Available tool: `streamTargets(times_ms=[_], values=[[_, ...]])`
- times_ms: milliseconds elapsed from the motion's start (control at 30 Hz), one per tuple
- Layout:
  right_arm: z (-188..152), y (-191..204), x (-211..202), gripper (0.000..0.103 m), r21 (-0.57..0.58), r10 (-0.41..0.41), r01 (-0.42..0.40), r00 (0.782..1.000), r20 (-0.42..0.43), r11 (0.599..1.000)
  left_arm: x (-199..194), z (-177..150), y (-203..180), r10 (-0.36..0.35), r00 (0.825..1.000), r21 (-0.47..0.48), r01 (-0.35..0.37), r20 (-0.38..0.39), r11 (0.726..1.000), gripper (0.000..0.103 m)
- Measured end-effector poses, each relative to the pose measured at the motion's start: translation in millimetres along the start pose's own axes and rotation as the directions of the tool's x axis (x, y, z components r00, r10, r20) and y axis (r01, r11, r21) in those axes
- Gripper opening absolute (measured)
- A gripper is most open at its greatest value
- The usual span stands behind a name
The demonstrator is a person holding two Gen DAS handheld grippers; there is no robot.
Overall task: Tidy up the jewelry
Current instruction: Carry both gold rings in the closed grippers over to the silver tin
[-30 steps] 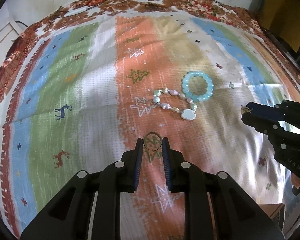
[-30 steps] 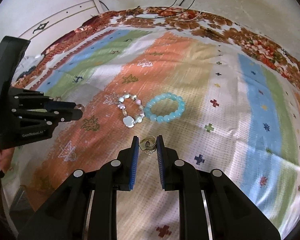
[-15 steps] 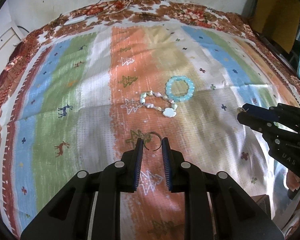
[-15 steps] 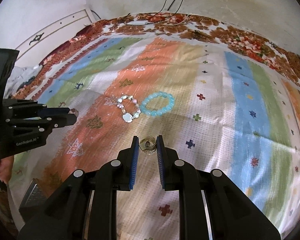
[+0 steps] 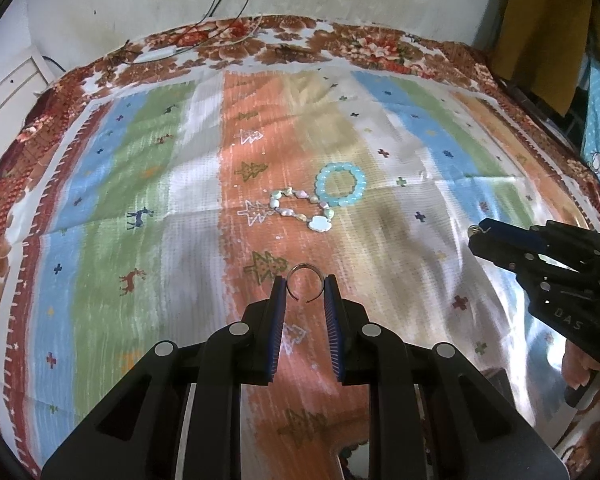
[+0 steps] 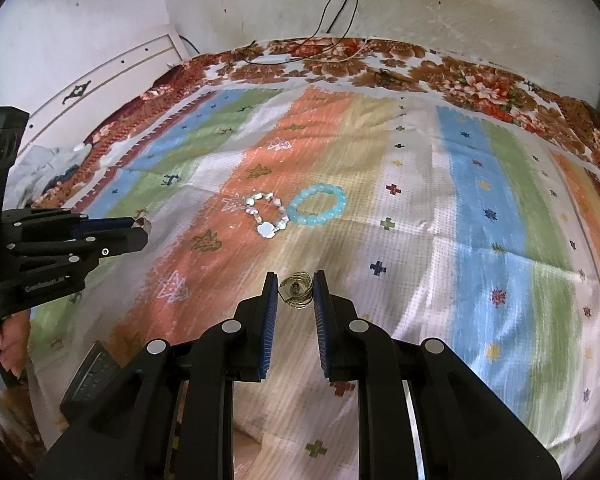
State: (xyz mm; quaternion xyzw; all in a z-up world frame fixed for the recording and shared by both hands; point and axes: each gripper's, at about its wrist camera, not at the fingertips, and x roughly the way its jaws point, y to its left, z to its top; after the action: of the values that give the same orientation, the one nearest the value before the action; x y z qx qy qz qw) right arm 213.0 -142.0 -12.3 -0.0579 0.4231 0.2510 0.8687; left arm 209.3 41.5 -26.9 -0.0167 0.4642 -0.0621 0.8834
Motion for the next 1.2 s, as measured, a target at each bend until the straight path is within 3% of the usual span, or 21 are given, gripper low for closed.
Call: streamTargets(times_ms=[1200], values=[[-44,35,-61,0.019,-0.026,0.050,-0.049,0.997,0.050,0.998,-61,-54,-28,-0.050,0.994,0.035,0.047,0.093,0.998,0.019]])
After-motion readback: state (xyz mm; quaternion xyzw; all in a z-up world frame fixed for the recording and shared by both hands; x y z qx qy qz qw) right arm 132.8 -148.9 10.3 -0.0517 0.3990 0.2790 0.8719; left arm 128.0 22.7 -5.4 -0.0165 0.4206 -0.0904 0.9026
